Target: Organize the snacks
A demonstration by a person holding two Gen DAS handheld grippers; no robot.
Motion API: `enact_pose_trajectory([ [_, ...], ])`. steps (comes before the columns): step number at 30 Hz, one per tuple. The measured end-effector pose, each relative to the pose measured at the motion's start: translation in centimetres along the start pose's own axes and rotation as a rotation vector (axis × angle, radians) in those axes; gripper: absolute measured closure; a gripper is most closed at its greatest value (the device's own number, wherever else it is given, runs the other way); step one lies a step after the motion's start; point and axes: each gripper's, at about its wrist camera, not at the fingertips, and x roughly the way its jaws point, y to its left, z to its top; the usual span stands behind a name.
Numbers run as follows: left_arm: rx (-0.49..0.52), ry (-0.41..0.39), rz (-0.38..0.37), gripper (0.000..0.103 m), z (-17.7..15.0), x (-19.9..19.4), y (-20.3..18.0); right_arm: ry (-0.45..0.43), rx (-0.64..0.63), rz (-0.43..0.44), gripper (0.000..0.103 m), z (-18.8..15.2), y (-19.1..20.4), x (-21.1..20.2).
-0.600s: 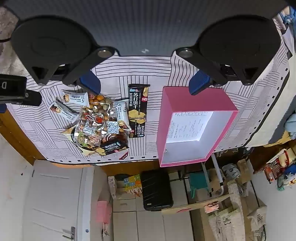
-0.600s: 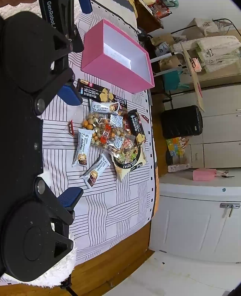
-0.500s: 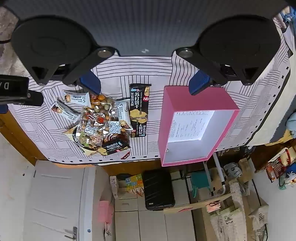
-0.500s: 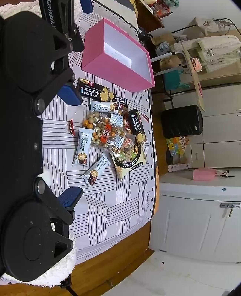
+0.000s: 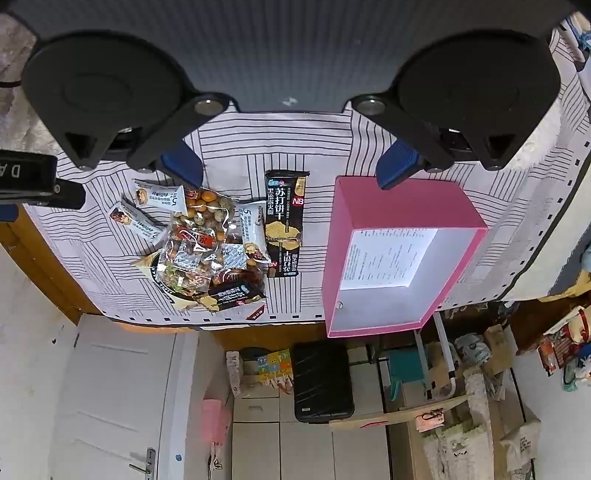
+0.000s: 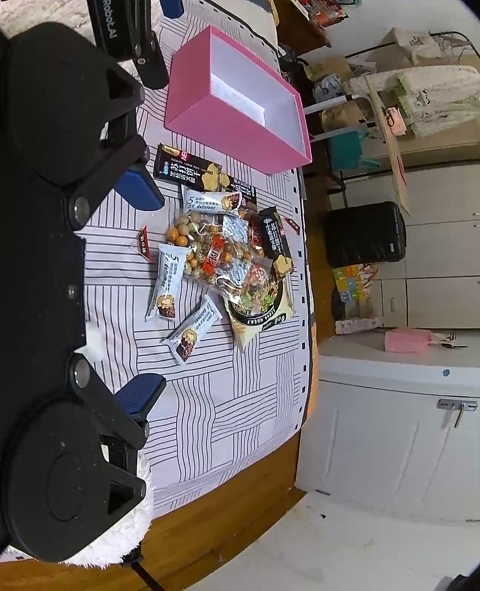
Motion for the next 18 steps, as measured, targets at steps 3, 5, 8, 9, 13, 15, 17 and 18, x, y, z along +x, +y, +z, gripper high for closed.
enact_pose_trajectory([
  [3,-0.013,0.004,-0.012,0.002,0.0,-0.1,0.2,-0.008,-0.012,0.004,0.006,-0.2,0.2,-0.3],
  [5,-0.018,0.003,-0.017,0.002,-0.1,-0.1,0.4,-0.012,-0.022,0.008,0.006,-0.2,0.4,-0.4],
  [8,-0.014,0.006,-0.020,0.002,-0.1,0.0,0.3,-0.014,-0.033,0.009,0.006,-0.4,0.7,-0.4],
  [9,-0.013,0.008,-0.021,0.002,-0.2,0.0,0.2,-0.015,-0.036,0.011,0.006,-0.4,0.8,-0.5],
  [13,-0.008,0.013,-0.027,0.002,-0.2,0.0,0.1,-0.019,-0.045,0.012,0.006,-0.4,1.0,-0.6],
  [15,-0.007,0.015,-0.030,0.002,-0.3,0.1,0.1,-0.021,-0.050,0.008,0.006,-0.4,1.1,-0.6],
  [17,-0.009,0.018,-0.030,0.002,-0.3,0.1,0.1,-0.026,-0.054,0.002,0.006,-0.4,1.2,-0.7],
  [18,-0.012,0.017,-0.033,0.002,-0.3,0.0,0.2,-0.027,-0.055,0.003,0.006,-0.5,1.2,-0.7],
])
